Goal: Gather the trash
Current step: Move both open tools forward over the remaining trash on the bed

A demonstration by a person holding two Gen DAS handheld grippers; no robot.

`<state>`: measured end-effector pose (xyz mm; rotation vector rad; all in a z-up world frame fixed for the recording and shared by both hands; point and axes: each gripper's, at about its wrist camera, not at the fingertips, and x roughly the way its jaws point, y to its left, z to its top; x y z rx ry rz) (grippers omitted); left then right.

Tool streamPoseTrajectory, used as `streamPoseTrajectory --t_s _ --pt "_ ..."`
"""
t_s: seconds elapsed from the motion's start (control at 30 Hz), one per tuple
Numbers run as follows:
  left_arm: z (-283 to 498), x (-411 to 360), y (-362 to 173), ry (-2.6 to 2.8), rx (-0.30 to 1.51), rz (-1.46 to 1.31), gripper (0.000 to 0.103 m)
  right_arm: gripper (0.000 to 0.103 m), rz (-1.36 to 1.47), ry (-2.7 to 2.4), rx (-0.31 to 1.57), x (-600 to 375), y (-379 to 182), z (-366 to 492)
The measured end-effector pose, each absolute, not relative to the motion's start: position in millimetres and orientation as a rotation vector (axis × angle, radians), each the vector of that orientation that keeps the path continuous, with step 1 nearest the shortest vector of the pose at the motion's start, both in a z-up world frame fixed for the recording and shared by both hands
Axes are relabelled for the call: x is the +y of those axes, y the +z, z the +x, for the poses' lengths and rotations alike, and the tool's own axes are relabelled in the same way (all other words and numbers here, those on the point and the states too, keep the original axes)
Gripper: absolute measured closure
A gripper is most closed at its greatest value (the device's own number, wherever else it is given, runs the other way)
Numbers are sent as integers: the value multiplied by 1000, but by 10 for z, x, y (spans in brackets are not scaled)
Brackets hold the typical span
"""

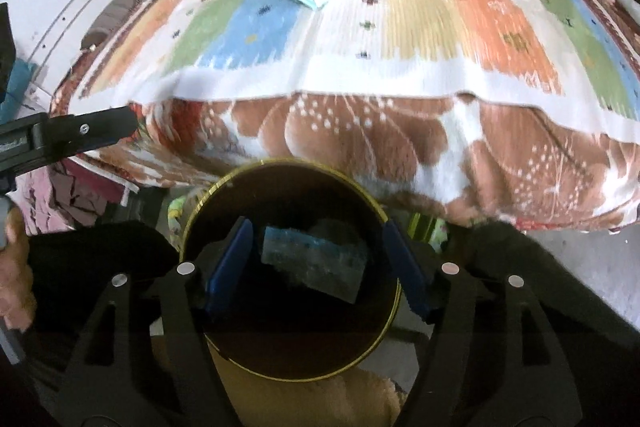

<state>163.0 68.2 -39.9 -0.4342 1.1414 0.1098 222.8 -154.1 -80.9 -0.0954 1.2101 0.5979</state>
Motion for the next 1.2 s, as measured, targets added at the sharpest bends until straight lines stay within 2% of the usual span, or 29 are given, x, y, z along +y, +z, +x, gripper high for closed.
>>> streamPoseTrajectory --t_s 0.2,0.43,0.5,0.77,1.2 --pt "1838 809 -296 125 1093 -424 40 25 -124 619 1160 -1419 -648 2395" --pt "2057 1040 -207 166 1021 -427 9 14 -191 633 1067 -1224 -471 2590" --pt "2114 1082 -218 178 1018 -422 7 9 -194 626 1044 -1199 -453 2657" --pt "2371 1318 -215 203 933 -444 6 9 -163 595 998 -1098 -392 2982" --pt "2750 1615 -352 214 907 -525 6 9 -192 583 965 -810 -452 3393"
